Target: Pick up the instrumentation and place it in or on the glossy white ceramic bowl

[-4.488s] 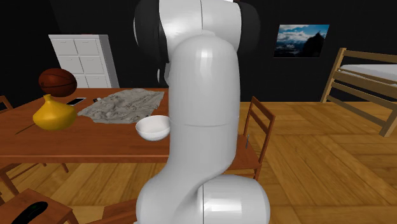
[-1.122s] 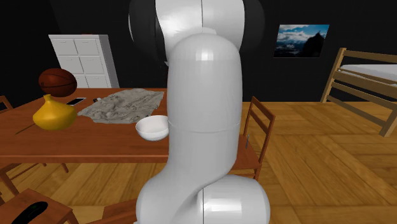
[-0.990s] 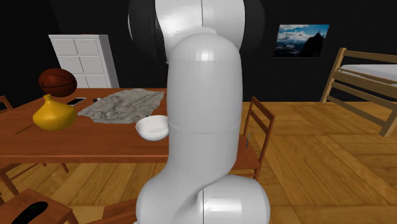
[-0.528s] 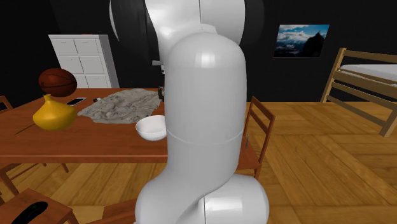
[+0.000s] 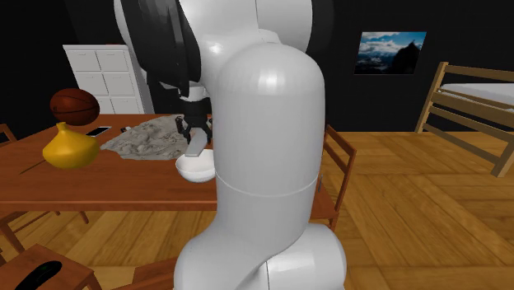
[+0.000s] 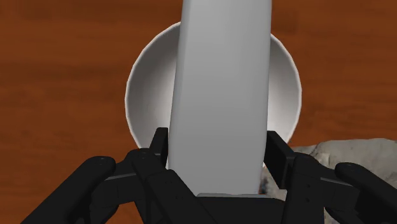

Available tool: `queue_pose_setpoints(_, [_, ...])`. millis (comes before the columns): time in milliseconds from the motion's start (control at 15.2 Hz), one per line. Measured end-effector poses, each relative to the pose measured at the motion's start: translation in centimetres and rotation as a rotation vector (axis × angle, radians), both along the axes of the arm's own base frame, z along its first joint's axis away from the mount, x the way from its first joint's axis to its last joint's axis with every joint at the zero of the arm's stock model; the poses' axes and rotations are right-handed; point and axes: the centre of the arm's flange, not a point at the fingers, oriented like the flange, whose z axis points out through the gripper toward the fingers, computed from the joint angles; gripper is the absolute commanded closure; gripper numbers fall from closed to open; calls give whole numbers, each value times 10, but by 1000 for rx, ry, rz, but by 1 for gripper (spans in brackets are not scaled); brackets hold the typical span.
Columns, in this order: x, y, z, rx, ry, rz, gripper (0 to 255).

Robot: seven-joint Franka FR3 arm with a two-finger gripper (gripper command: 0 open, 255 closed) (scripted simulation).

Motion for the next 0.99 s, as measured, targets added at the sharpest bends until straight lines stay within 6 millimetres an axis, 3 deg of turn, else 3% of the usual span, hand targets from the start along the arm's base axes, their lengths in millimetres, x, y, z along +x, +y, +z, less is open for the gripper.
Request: queue_pose_setpoints(990, [-4,6,-67,0,1,-1,255])
